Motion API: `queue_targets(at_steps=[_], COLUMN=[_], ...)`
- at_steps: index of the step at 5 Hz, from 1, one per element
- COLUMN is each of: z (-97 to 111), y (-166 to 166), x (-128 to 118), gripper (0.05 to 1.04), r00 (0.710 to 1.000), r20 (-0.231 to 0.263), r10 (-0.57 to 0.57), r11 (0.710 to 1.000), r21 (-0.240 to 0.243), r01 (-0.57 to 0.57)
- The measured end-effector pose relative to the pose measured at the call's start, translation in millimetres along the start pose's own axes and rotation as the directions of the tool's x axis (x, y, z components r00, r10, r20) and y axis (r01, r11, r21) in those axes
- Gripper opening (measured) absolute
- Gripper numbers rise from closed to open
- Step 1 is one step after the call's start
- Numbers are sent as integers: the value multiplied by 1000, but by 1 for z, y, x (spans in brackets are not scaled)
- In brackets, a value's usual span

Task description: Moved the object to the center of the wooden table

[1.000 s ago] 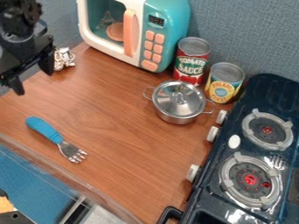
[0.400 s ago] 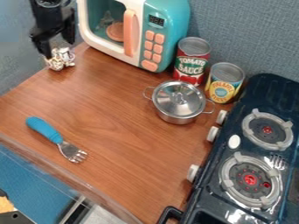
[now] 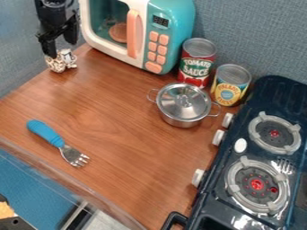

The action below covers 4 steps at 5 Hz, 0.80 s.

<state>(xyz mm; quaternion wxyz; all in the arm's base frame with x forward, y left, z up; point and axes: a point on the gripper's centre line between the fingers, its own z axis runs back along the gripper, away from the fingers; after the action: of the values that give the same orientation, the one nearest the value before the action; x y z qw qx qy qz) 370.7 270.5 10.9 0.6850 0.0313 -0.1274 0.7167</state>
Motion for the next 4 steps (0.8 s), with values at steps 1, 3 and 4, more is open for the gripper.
queue_targets(at_steps=[1,3,4], z=[-14,-30,-32], y=[1,-2,2], x=[3,9,9], gripper=[999,757,647], r00=[1000,997,996], r20=[15,45,61], r10=[-5,61,64], r11=[999,997,997], r21=[36,49,47], r01=[5,-63,-67])
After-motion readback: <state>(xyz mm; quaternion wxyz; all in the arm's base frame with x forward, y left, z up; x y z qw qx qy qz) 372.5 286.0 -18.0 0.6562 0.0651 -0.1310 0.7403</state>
